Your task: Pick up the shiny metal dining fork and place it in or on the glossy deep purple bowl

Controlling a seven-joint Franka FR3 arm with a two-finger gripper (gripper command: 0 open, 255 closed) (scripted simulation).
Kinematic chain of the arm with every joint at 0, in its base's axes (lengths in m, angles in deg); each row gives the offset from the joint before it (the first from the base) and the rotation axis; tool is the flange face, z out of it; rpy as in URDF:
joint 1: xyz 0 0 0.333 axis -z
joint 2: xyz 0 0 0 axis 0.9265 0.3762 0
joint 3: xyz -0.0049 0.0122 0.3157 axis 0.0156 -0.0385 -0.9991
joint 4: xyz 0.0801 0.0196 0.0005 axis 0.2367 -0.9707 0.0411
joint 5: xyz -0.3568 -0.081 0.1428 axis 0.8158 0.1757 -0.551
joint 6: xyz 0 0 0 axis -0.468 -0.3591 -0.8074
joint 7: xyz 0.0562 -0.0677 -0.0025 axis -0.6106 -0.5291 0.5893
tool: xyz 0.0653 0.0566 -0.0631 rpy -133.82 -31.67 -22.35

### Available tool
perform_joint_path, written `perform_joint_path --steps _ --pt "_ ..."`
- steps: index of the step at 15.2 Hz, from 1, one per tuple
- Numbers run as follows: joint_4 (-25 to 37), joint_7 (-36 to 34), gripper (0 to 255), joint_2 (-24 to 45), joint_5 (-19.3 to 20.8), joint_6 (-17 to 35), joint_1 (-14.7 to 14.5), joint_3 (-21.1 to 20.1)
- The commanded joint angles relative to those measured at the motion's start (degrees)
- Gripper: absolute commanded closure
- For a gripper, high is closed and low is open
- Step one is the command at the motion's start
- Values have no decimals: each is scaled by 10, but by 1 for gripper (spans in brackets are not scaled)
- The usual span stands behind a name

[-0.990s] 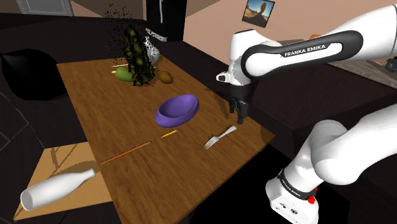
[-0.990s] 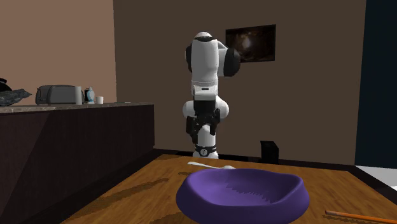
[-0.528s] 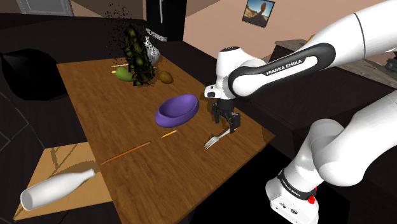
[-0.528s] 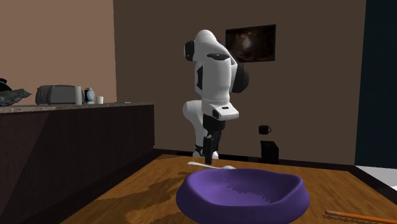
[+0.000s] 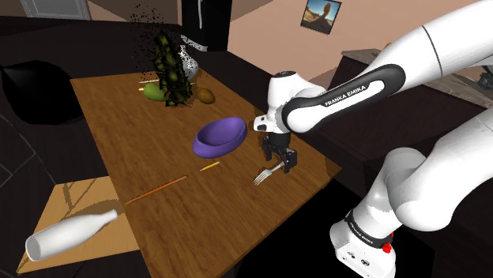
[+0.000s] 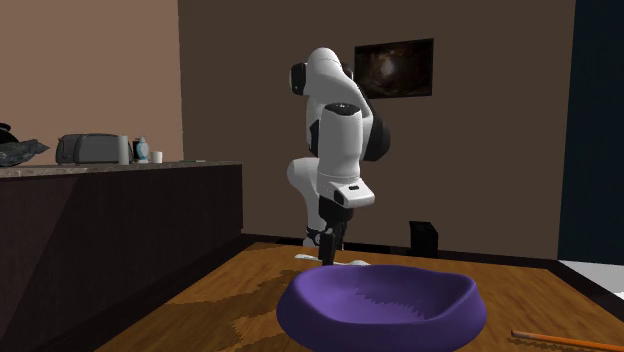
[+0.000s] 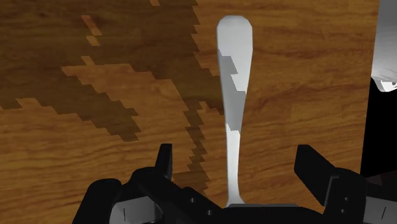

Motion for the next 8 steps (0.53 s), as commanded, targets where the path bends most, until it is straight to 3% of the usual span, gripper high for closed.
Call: perform_joint_path --steps 1,5,6,8 --pt "0 0 0 1 0 2 0 0" --pt "0 0 0 1 0 2 0 0" --pt "0 0 255 1 0 2 0 0" --pt "0 0 255 1 0 2 0 0"
